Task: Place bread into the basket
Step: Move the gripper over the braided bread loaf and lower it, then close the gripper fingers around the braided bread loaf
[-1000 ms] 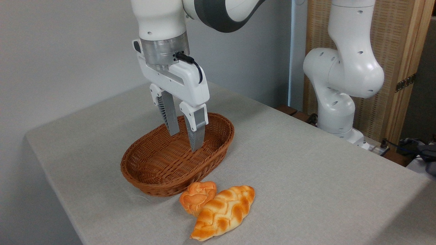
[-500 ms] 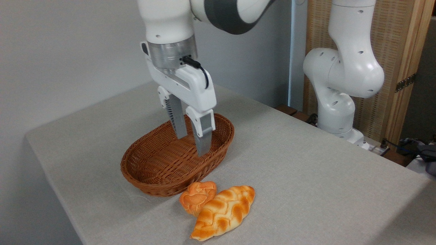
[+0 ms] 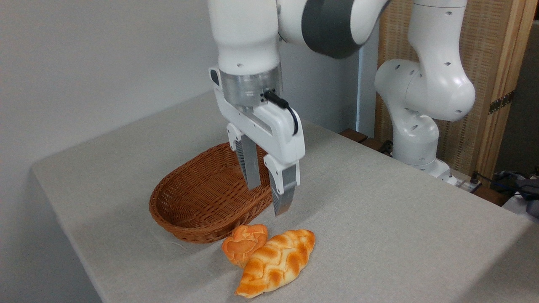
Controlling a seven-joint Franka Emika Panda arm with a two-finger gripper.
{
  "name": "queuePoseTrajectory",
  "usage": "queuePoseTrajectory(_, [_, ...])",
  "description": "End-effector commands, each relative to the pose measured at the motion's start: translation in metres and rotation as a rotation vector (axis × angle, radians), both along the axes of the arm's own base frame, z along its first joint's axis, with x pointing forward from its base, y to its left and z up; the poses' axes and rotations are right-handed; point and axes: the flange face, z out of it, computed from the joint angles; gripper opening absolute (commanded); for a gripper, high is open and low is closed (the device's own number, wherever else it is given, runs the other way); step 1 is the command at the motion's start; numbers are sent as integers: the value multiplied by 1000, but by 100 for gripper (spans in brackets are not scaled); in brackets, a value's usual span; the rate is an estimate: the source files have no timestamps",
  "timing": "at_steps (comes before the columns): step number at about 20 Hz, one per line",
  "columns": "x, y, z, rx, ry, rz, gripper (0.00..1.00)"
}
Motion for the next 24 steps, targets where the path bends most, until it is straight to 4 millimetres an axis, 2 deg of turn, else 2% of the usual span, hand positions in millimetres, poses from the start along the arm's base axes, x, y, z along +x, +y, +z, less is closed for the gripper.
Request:
queuePoseTrajectory(1, [-11,21,-20,36,-31,-38,100])
queuePoseTrajectory(4, [-14,29,-39,50,-38,-56,100])
queuePoseTrajectory(9, [-14,42,-53,54,-66,-62,100])
queuePoseTrajectory(17, [-11,42,-79,79,-74,-84,100])
queuePoseTrajectory(24, [-7,42,-93,85,-74,-85,100])
